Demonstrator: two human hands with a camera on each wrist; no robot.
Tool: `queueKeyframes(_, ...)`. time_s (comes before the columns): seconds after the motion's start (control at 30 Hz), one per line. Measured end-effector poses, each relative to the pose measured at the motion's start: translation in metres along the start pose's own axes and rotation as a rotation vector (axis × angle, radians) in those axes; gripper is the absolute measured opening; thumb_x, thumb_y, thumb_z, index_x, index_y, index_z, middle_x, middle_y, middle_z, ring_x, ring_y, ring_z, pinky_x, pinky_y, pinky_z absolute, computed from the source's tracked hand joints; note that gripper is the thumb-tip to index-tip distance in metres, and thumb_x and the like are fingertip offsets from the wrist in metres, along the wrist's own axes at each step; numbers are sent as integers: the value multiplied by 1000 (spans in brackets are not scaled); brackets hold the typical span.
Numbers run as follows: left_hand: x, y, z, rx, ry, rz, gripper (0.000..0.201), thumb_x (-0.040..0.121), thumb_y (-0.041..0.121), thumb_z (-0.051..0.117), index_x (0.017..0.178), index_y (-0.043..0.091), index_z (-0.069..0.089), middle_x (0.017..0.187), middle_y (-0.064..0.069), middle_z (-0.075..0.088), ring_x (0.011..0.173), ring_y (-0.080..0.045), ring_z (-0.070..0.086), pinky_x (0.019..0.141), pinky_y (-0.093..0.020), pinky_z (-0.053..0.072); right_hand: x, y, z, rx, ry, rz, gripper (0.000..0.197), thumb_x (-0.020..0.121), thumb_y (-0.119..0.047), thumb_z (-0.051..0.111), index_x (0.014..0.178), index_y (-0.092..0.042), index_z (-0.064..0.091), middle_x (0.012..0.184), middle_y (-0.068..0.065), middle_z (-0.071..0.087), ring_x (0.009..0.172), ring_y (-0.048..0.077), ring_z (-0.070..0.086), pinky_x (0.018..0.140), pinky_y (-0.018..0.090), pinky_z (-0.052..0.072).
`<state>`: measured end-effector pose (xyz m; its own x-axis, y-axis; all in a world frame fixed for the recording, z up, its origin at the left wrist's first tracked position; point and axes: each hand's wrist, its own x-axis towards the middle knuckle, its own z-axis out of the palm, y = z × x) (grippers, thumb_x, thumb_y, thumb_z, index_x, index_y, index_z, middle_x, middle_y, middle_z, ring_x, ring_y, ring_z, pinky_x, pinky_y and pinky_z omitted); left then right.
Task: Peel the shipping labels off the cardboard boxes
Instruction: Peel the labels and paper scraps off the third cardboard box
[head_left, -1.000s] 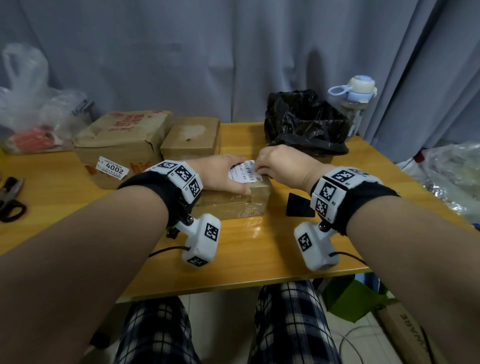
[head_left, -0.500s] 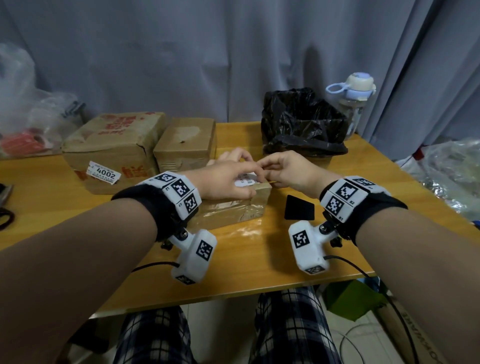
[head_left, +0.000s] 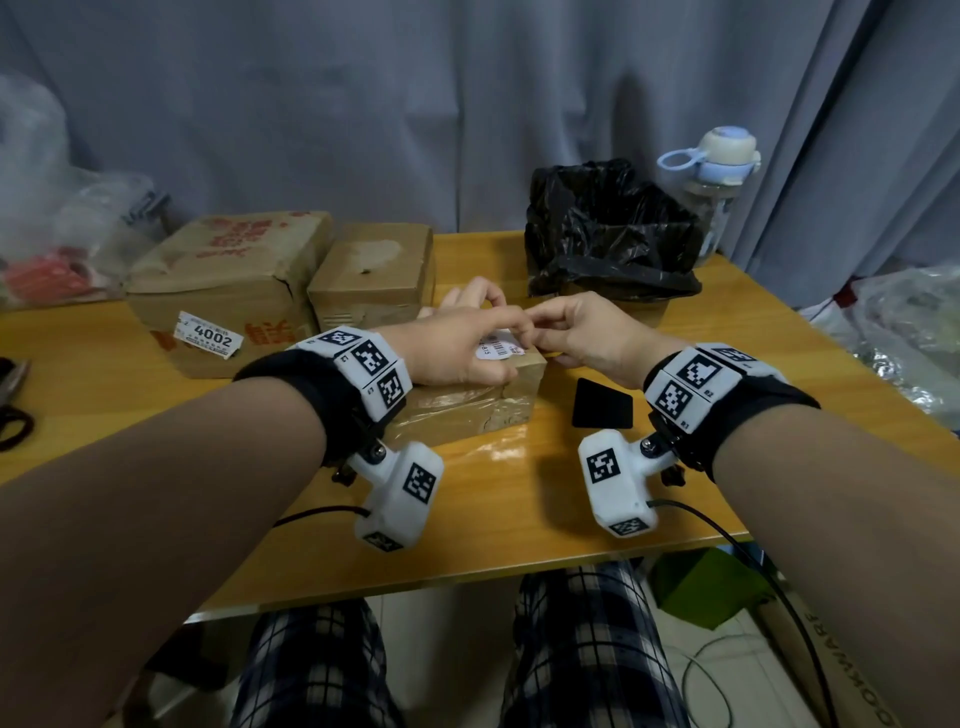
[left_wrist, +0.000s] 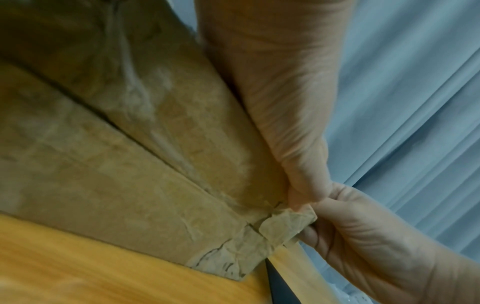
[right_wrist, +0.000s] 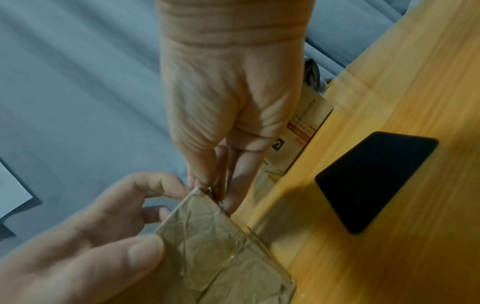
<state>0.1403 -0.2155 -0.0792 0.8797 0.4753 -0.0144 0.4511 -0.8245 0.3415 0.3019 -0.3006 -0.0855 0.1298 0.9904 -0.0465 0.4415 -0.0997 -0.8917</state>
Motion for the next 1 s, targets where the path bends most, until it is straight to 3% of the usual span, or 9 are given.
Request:
queueKeyframes(0.2, -3, -2, 1, -98, 79, 31, 19, 75, 42, 70, 91, 37, 61, 115, 11, 32, 117, -11, 29, 105, -51, 29, -1, -1, 0, -12, 8, 5, 28, 92, -8, 55, 119, -9, 62, 89, 9, 67, 77, 17, 57, 63, 23, 46)
queueKeyframes(0.3, -1, -2, 2, -44, 63, 1, 27, 75, 43, 69, 96, 34, 55, 117, 9, 31, 116, -11, 29, 105, -49, 30, -1, -2, 0, -15, 25, 0, 26, 92, -9, 57, 117, -10, 64, 97, 13, 68, 81, 17, 60, 71, 28, 48)
queueKeyframes(0.37, 1, -4, -1, -44, 47, -40, 45, 70, 53, 69, 103, 33, 45, 117, 6, 30, 117, -14, 31, 104, -44, 34, 0, -3, 3, -41, 37, -25, 29, 91, -11, 58, 119, -9, 63, 99, 9, 68, 69, 0, 63, 61, 10, 46)
queueKeyframes(0.43, 1, -6, -8, -66, 24, -91, 58, 71, 62, 65, 114, 30, 44, 121, 2, 35, 116, -17, 38, 99, -36, 39, 2, -3, 8, -140, 28, -38, 33, 90, -19, 61, 122, -13, 58, 107, 9, 67, 66, -1, 59, 49, 6, 42)
queueKeyframes(0.57, -7, -14, -35, -105, -137, -213, 52, 86, 49, 59, 132, 28, 46, 126, 5, 50, 103, -11, 51, 82, -20, 41, 12, -7, 6, -325, 41, 15, 29, 90, -28, 59, 118, -20, 54, 114, 7, 62, 96, 21, 61, 66, 31, 56)
queueKeyframes(0.7, -19, -30, -51, -160, -391, -343, 70, 81, 51, 64, 140, 50, 28, 136, 3, 45, 114, -17, 54, 94, -34, 49, 24, -14, -2, -555, 160, -53, 17, 87, -20, 62, 104, -17, 65, 106, 6, 65, 100, 21, 60, 84, 30, 50)
queueKeyframes(0.77, -21, -31, -47, -125, -348, -362, 73, 81, 56, 60, 144, 47, 23, 139, 0, 45, 118, -18, 52, 102, -35, 44, 27, -17, 1, -595, 162, -76, 16, 85, -21, 64, 100, -19, 68, 107, 3, 65, 100, 18, 59, 87, 30, 48)
queueKeyframes(0.87, -16, -24, -32, -65, -187, -344, 75, 87, 57, 50, 150, 27, 21, 149, -4, 38, 131, -21, 42, 104, -27, 32, 28, -24, 6, -629, 93, -143, 24, 80, -30, 71, 101, -19, 69, 111, 2, 63, 105, 17, 56, 91, 31, 47)
queueKeyframes(1.0, -3, -18, -13, 28, 11, -374, 72, 93, 55, 39, 149, 13, 23, 152, -10, 33, 137, -25, 35, 107, -30, 30, 24, -32, 5, -652, -69, -176, 28, 79, -31, 72, 102, -16, 71, 102, -2, 64, 98, 13, 57, 93, 33, 48)
